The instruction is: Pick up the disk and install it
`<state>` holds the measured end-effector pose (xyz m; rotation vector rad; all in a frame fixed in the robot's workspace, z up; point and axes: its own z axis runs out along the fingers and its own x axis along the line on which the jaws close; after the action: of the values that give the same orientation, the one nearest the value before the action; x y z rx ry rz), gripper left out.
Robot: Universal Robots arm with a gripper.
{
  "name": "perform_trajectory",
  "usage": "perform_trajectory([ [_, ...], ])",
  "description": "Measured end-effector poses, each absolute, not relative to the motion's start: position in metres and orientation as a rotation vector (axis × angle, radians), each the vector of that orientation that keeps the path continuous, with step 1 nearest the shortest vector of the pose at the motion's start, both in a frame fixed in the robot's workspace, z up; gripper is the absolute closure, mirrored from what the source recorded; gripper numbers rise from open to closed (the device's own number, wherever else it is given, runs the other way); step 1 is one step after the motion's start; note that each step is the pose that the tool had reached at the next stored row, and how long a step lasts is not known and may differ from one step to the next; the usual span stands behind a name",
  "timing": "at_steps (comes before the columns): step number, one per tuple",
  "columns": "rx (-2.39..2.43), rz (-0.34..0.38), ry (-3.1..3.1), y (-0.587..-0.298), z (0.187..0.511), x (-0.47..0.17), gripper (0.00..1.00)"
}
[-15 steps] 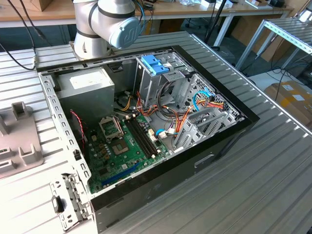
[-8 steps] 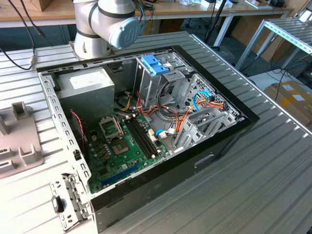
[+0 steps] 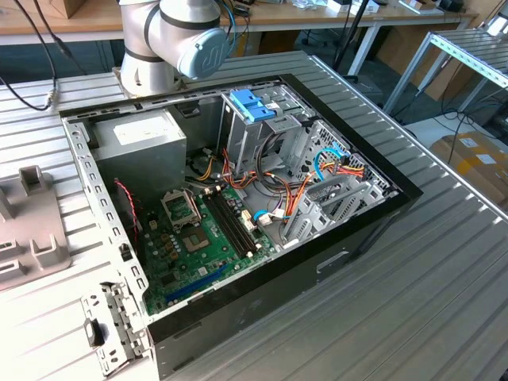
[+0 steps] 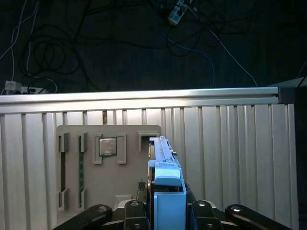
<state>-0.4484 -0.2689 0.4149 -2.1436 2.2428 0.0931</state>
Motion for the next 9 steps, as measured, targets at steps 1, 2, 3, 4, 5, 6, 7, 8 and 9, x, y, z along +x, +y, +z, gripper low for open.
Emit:
perform_trajectory([
  [1, -2.144, 0.093, 2.243, -0.269, 0.416, -0.448, 0.63],
  [2, -2.144, 0.093, 2.243, -0.269, 0.417, -0.448, 0.63],
  [3, -2.144, 0.093, 2.243, -0.269, 0.419, -0.448, 0.63],
  [4, -2.144, 0.093, 2.243, -0.269, 0.420, -0.448, 0.63],
  [5, -2.144, 0.093, 2.243, -0.269, 0.422, -0.448, 0.63],
  [6, -2.144, 0.093, 2.243, -0.269, 0.423, -0.448, 0.63],
  [7, -2.144, 0.093, 2.243, -0.269, 0.425, -0.448, 0.63],
  [8, -2.144, 0.093, 2.243, -0.269, 0.427, -0.448, 0.63],
  [9, -2.144, 0.093, 2.243, -0.269, 0.428, -0.448, 0.63],
])
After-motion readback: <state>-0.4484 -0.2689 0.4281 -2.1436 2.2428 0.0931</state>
